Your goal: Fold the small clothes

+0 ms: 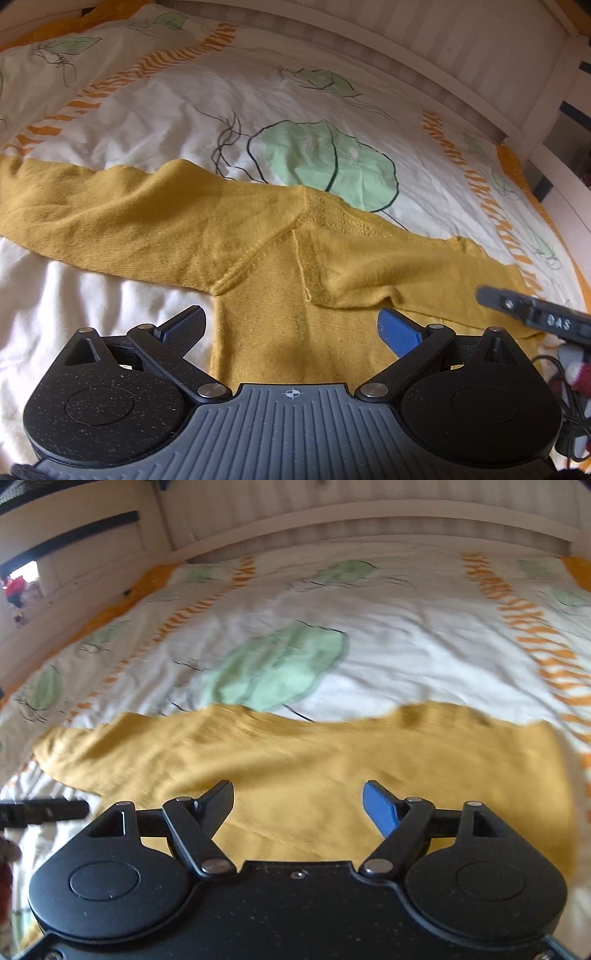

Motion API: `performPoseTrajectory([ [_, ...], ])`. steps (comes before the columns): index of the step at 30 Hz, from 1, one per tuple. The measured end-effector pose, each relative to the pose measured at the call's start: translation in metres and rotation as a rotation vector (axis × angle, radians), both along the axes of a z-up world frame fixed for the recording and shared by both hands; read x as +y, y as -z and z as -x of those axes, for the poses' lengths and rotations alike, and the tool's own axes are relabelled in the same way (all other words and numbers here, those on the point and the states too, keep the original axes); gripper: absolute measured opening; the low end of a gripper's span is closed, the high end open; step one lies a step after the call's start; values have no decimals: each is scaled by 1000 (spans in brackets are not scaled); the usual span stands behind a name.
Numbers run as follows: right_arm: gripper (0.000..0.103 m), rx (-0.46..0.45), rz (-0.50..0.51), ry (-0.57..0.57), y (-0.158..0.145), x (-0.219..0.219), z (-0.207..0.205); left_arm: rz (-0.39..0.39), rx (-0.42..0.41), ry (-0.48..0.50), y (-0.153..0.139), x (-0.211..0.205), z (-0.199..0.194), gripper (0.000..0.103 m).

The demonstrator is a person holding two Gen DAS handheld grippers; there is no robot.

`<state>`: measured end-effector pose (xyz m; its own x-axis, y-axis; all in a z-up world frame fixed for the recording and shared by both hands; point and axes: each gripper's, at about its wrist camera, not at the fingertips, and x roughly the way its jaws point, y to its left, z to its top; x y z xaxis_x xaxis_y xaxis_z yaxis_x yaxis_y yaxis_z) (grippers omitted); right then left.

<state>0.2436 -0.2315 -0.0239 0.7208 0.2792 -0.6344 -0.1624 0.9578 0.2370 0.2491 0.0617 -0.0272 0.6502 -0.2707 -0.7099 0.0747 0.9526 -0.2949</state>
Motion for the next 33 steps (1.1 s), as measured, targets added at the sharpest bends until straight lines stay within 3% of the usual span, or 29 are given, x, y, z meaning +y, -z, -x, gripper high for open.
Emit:
performPoseTrajectory([
  [3,80,7,5,32,8,-26,18,22,4,43,3,-5,-6,78],
  [8,80,-12,10,53,20,-52,39,2,58,41,8,-14,-25,77],
  [14,85,3,-25,19,24,-56,40,-115,85,55,10,-40,-48,67],
  [20,86,-29,-65,1,7,-59,42,-123,135,59,22,-53,-64,53],
  [24,95,-47,-38,6,-1,-65,43,-148,116,51,22,-57,-69,37],
  [28,95,-37,-39,48,-3,-78,42,-113,117,47,19,-57,-75,11],
  [33,95,-9,-89,120,-1,-100,40,-151,-7,71,-7,-61,-66,7],
])
